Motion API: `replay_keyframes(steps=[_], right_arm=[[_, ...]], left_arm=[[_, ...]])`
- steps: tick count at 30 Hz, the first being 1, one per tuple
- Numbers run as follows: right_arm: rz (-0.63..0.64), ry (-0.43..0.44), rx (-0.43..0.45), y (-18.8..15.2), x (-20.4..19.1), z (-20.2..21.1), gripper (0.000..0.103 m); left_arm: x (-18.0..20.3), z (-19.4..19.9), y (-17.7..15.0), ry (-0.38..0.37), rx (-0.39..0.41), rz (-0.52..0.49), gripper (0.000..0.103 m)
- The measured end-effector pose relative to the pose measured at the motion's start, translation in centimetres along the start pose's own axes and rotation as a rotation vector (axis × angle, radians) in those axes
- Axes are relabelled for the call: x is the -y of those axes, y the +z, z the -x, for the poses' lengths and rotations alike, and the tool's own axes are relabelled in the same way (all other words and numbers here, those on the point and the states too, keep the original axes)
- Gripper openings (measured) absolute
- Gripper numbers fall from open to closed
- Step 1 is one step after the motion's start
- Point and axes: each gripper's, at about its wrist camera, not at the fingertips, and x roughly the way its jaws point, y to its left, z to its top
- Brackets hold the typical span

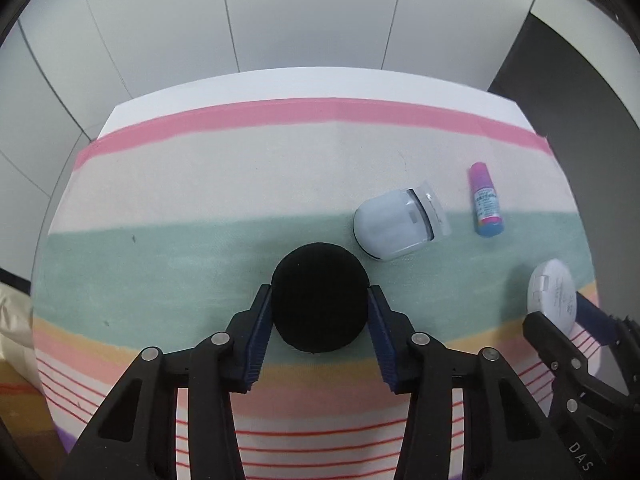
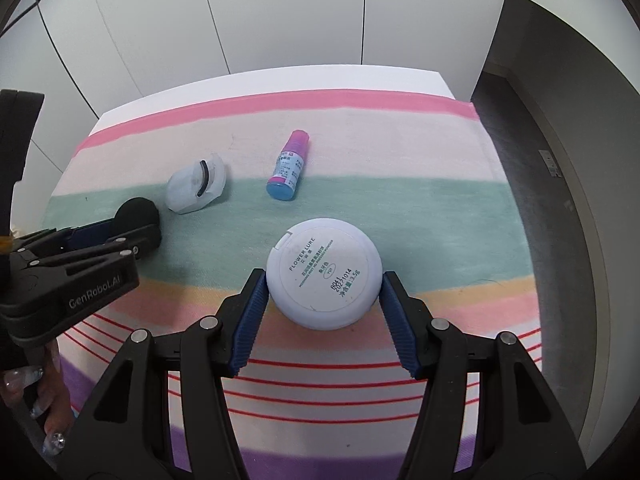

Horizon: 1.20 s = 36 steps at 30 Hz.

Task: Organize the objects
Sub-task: 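Grasp the black round puff with the left tool while the right tool grasps the white compact, then carry the black puff with the left tool while the right tool carries the white compact to the box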

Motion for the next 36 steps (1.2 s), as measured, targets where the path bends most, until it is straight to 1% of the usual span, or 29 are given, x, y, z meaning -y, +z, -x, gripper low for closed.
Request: replay_keyframes(steps=[7,10,12,16,21,26,29,32,36], right_arm=[[0.031,0.005,0.009,-0.4,-0.4,2.0,0.06],[0.038,0.005,0.009,-0.2,-0.9,2.9,0.06],[0.042,0.006,0.018,0.2,-1.2,3.8,0.06],[0.049,-0.002,0.033,1.0,-1.9,5.9,0.06],[0.078,-0.018,0.075,1.8,-3.0,10.2,0.06],[0.094,-0.025,0.123,2.9,-4.0,15.4,0.06],[0.104,-0.03,0.147,3.6,-4.6,18.4,0.06],[0.116,-0.024,0.176,4.3,-5.3,21.6,0.06],[0.129,-0.011,0.211,4.9,-6.3,25.3,0.06]], left_arm=[[-1.4,2.5,-0.2,0.029,0.021,0.012,0.047],[-2.2,3.8,-0.4,0.038,0.024,0.032,0.047],[-2.3,4.5,-0.3,0.04,0.029,0.043,0.047],[-3.2,7.2,-0.1,0.046,0.055,0.048,0.047],[-4.4,12.4,0.6,0.052,0.1,0.063,0.047],[-5.0,18.2,1.6,0.056,0.161,0.062,0.047],[-5.5,21.5,2.0,0.055,0.181,0.062,0.047],[-5.6,24.9,2.1,0.069,0.209,0.056,0.047],[-5.9,28.7,2.0,0.067,0.228,0.054,0.047]])
